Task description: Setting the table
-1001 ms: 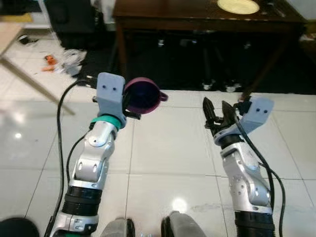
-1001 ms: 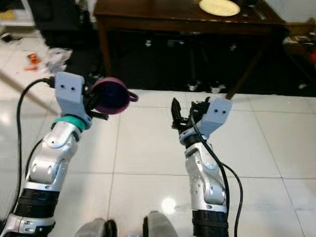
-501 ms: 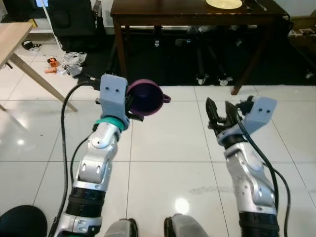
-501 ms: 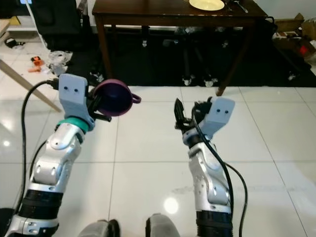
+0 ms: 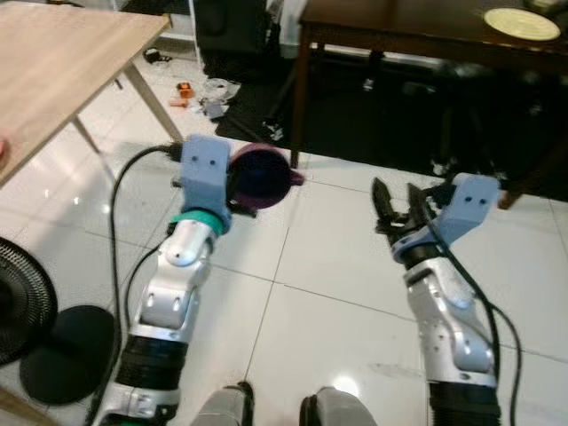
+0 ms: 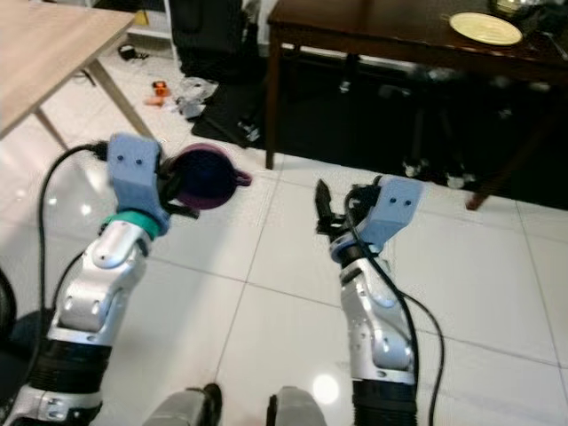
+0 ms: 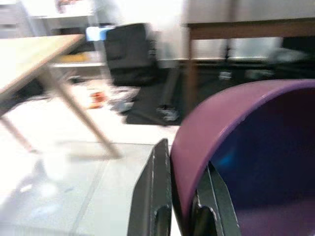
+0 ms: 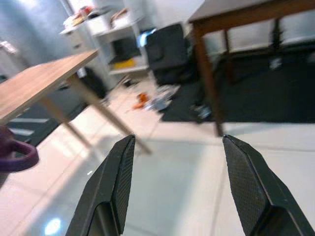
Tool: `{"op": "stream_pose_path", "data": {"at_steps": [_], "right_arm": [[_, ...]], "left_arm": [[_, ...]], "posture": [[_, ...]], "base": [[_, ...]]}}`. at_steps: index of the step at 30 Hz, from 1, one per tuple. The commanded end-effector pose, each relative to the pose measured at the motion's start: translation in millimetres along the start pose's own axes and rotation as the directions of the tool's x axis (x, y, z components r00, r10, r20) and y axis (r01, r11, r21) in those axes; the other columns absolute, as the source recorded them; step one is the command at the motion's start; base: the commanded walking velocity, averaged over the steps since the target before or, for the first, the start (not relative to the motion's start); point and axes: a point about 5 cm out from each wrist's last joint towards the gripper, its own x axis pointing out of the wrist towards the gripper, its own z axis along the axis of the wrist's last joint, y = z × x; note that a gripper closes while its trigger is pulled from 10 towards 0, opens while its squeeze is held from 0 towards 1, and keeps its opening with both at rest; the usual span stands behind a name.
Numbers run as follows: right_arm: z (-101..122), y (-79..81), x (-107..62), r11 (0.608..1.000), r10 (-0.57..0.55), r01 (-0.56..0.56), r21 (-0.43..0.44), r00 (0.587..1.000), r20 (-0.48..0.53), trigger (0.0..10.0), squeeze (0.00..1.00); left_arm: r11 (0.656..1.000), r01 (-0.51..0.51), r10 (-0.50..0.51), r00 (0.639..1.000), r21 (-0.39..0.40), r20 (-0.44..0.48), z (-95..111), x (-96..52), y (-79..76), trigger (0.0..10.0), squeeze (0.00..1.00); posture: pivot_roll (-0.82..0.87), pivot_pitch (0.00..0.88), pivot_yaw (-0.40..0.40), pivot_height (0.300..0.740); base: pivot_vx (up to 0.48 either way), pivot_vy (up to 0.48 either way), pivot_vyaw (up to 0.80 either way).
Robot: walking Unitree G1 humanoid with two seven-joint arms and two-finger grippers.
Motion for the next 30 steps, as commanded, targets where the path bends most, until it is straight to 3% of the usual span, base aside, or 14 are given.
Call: {"op": "stream_pose_path", "data": {"at_steps": [1,26,30], "right_arm": [[-3,-2.5,-1.3,1.000,-0.012,0.012,0.002,1.000,-0.012,10.0,0.00],[1,5.2,-1.4,0.999,0.039,-0.040,0.037,0.999,0.017,10.0,0.00],[4,5.9,-1.5,0.998,0.027,-0.029,0.055,0.999,0.042,10.0,0.00]], "left_arm": [[1.000,-0.001,0.001,1.000,0.008,-0.005,-2,-0.8,-1.4,10.0,0.00],[0.997,-0.073,0.073,0.997,0.030,0.013,1,2.7,5.5,10.0,0.00],[0.989,-0.134,0.134,0.991,0.059,-0.009,-2,6.8,10.8,10.0,0.00]], "posture": [[-0.10,0.000,0.063,0.740],[-0.09,0.000,0.064,0.740],[-0.10,0.000,0.065,0.740]], "base": [[0.000,0.000,0.79],[0.000,0.000,0.78],[0.413,0.000,0.19]]}}
